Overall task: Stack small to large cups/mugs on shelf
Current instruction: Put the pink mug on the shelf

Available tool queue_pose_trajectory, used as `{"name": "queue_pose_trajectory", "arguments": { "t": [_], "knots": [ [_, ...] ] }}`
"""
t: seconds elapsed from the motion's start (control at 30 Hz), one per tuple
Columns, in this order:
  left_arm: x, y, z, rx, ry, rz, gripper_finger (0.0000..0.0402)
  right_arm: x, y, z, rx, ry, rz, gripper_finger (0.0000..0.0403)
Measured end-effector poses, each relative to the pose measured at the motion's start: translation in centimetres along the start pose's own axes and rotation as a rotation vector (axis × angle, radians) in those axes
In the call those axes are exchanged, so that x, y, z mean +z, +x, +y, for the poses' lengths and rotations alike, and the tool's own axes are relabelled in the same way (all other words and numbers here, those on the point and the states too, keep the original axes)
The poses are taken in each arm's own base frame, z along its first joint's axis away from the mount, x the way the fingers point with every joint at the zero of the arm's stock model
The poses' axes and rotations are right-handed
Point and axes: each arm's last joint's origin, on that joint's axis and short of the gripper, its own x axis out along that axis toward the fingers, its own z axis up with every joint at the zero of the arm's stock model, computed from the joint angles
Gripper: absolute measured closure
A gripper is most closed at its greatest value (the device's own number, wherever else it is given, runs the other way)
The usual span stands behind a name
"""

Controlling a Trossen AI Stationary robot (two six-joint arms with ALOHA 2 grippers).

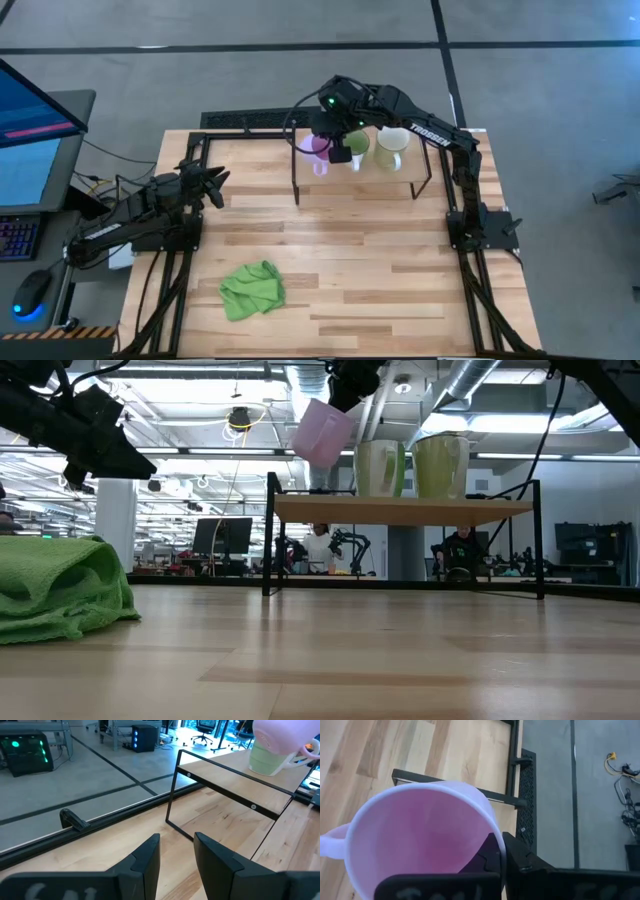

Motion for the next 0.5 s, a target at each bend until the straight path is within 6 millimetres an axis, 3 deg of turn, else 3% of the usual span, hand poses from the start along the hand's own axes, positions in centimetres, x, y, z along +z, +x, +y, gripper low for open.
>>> {"name": "queue_pose_trajectory", "arguments": {
  "t": [0.13, 0.33, 0.5],
  "knots": [
    [0.0, 0.0, 0.0, 0.000, 0.000, 0.000, 0.0291, -0.2, 0.0, -0.3, -0.007, 0.008, 0.000, 0.0393],
    [0.0, 0.0, 0.0, 0.001, 0.000, -0.001, 0.0291, -0.4, 3.4, -0.4, 0.017, -0.011, 0.041, 0.0393],
    [0.0, 0.0, 0.0, 0.002, 0.001, -0.001, 0.0291, -0.5, 4.9, -0.8, 0.001, -0.035, 0.053, 0.0393]
  ]
}}
